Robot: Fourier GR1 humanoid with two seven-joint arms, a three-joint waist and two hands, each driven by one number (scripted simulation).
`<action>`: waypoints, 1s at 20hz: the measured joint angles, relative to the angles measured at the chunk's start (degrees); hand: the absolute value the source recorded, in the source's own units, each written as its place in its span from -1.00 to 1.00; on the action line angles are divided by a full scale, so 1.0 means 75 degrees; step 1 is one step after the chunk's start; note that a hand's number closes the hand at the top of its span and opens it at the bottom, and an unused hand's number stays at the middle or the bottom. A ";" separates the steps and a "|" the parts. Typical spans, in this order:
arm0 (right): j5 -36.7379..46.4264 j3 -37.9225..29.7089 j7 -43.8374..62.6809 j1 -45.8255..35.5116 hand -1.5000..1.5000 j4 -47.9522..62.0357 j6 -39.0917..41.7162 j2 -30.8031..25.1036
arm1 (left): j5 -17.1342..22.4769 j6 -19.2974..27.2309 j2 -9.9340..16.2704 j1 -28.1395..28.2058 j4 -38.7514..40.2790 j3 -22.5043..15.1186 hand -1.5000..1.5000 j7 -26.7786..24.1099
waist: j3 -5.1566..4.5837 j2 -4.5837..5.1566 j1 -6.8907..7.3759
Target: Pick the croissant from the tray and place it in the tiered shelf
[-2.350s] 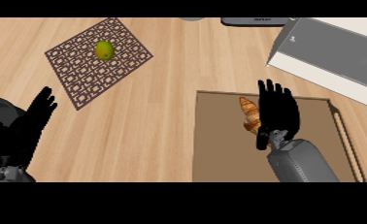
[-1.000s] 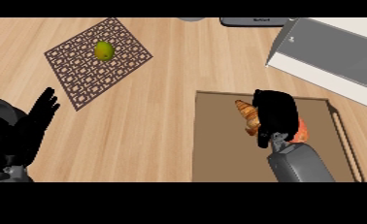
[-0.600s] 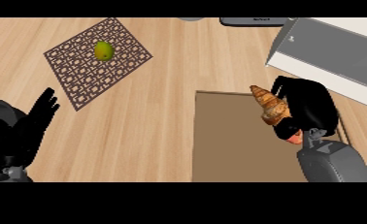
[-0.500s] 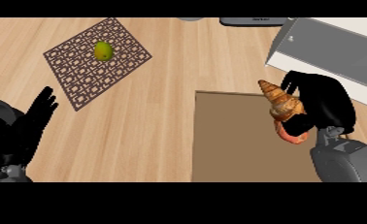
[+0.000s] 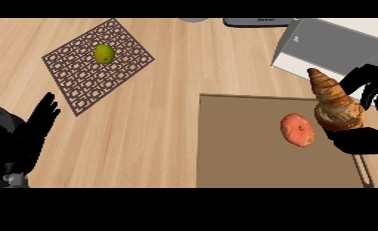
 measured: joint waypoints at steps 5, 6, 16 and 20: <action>-0.1198 -0.0971 0.1176 -0.0709 1.00 -0.1068 0.0626 0.0017 | -0.0036 -0.0069 0.0004 0.0015 -0.0014 0.0014 0.00 -0.0036 | -0.0001 0.0006 0.0044; -0.1414 -0.1175 0.1309 -0.0830 1.00 -0.1206 0.0686 -0.0065 | -0.0035 -0.0071 0.0008 -0.0027 -0.0096 0.0003 0.00 0.0075 | -0.0002 0.0008 0.0052; -0.2649 -0.2217 0.2405 -0.2815 1.00 -0.1050 0.0741 -0.1591 | -0.0191 -0.0014 -0.0135 -0.0139 -0.0033 0.0012 0.00 0.0097 | -0.0007 0.0020 0.0094; -0.2384 -0.2182 0.2329 -0.3158 1.00 -0.0480 0.0900 -0.2435 | -0.0190 -0.0049 -0.0121 -0.0215 -0.0046 0.0022 0.00 0.0179 | -0.0009 0.0027 0.0121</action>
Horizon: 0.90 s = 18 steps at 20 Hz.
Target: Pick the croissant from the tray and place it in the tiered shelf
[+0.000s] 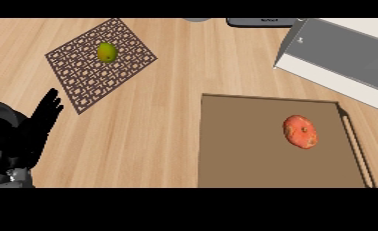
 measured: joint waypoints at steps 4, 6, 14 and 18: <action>0.0110 0.0126 -0.0062 -0.0430 1.00 0.0750 0.0085 -0.0587 | 0.0010 -0.0085 0.0031 -0.0039 0.0070 0.0050 0.00 -0.0016 | 0.0003 0.0008 0.0025; 0.0182 0.0146 -0.0162 -0.0607 1.00 0.1207 0.0125 -0.0871 | 0.0027 -0.0148 0.0042 0.0067 -0.0081 0.0049 0.00 0.0023 | 0.0002 0.0009 0.0047; 0.1084 0.0492 -0.1037 -0.1062 1.00 0.3304 -0.0453 -0.1720 | -0.0037 -0.0180 -0.0053 0.0038 -0.0041 0.0066 0.00 -0.0042 | 0.0008 0.0036 0.0099; 0.1607 0.0786 -0.1572 -0.0981 1.00 0.4100 -0.1092 -0.1812 | -0.0050 -0.0241 -0.0045 -0.0140 0.0257 0.0147 0.00 -0.0212 | 0.0008 0.0039 0.0085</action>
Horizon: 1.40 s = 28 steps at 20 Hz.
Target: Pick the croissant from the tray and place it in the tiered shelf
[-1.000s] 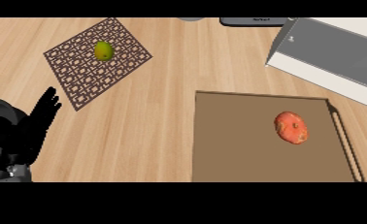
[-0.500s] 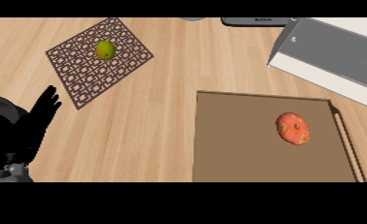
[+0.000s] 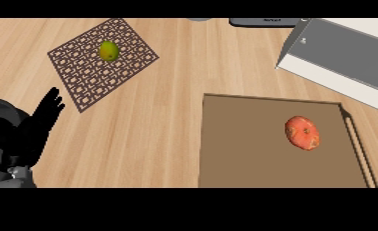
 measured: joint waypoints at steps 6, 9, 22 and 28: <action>0.0340 0.0069 -0.0810 -0.0155 1.00 0.1436 -0.0899 -0.0049 | -0.0047 0.0033 -0.0041 -0.0013 -0.0212 -0.0007 0.00 0.0274 | 0.0002 -0.0001 0.0015; 0.0448 0.0062 -0.1186 -0.0201 1.00 0.2118 -0.1449 0.0081 | -0.0081 0.0022 -0.0047 -0.0004 -0.0245 -0.0002 0.00 0.0274 | 0.0003 0.0002 0.0022; 0.1015 0.0089 -0.2396 -0.0488 -1.00 0.4838 -0.2815 -0.0170 | -0.0127 -0.0091 -0.0068 0.0083 -0.0301 0.0079 0.00 0.0245 | 0.0006 0.0003 0.0030; 0.0619 -0.0283 -0.2999 -0.0643 -1.00 0.5355 -0.3283 -0.0140 | -0.0100 -0.0123 -0.0112 0.0131 -0.0375 0.0132 0.00 0.0280 | 0.0005 -0.0004 0.0015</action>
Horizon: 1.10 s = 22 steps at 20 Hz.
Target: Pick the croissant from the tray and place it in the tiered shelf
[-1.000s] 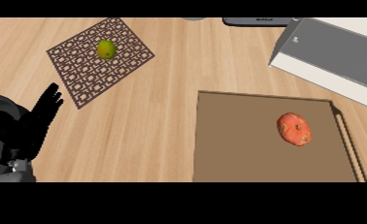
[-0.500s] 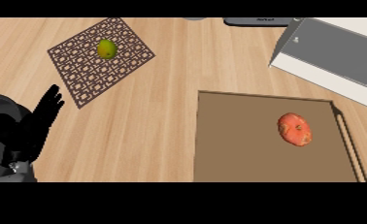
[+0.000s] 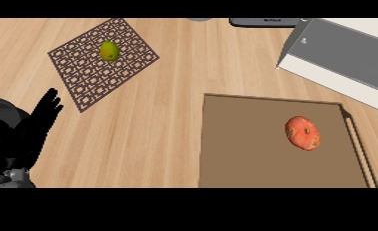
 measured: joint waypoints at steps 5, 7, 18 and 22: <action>-0.0734 -0.0580 0.0128 -0.0296 -1.00 0.0115 0.0110 0.0047 | -0.0051 0.0022 -0.0048 0.0012 0.0065 0.0005 0.00 -0.0063 | -0.0001 -0.0012 -0.0032; -0.1073 -0.0856 0.0143 -0.0305 -1.00 0.0159 0.0248 -0.0023 | -0.0038 0.0020 -0.0046 0.0106 -0.0094 0.0020 0.00 -0.0005 | -0.0002 -0.0020 -0.0042; -0.3061 -0.2567 0.0743 0.0004 -1.00 -0.0854 0.1328 -0.1005 | -0.0076 0.0065 -0.0067 0.0113 -0.0026 0.0120 0.00 -0.0009 | -0.0004 -0.0053 -0.0190; -0.3603 -0.3348 0.1211 0.0455 -1.00 -0.1236 0.1950 -0.1826 | -0.0118 0.0138 -0.0105 0.0179 -0.0047 0.0152 0.00 -0.0040 | -0.0006 -0.0074 -0.0282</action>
